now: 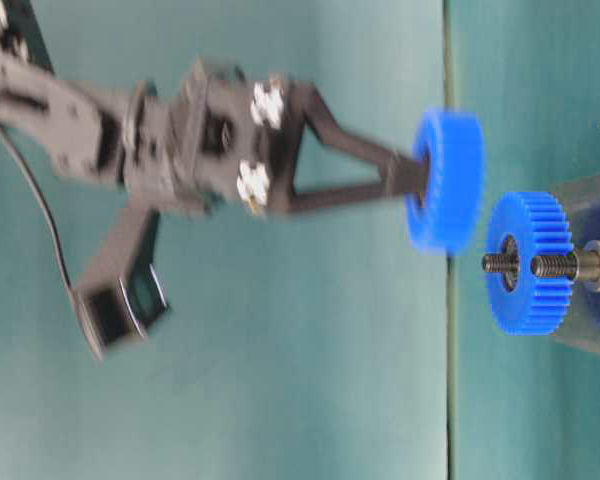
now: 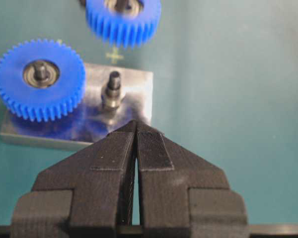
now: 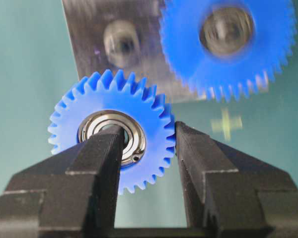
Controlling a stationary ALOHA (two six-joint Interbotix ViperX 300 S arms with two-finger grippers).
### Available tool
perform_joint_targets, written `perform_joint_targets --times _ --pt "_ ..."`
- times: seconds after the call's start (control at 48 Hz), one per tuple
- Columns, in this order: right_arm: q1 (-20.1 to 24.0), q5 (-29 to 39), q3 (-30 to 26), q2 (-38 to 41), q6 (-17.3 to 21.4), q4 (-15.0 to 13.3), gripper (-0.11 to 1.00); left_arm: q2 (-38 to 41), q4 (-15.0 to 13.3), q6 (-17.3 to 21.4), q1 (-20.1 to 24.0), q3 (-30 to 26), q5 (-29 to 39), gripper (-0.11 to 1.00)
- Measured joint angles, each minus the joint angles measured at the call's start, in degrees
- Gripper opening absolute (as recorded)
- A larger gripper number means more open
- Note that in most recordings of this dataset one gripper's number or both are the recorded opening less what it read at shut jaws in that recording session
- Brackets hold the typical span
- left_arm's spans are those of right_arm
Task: Fit the small gear onto the shaft.
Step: 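Lift the small gear and carry it over the empty shaft, then lower the small gear onto the shaft beside the large gear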
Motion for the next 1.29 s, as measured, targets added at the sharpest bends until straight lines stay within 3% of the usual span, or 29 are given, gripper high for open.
perform_joint_targets --times 0.479,1.146,1.291 --pt "0.44 0.0 -7.21 8.26 -0.09 0.0 0.34 -0.09 0.09 0.0 0.0 0.0 0.0 0.0" --pt "0.62 1.93 -7.47 9.32 0.09 0.09 0.34 0.0 0.09 0.0 0.0 0.0 0.0 0.0" --pt "0.18 1.93 -7.47 9.32 0.35 1.23 0.34 0.0 0.09 -0.09 0.0 0.0 0.0 0.0"
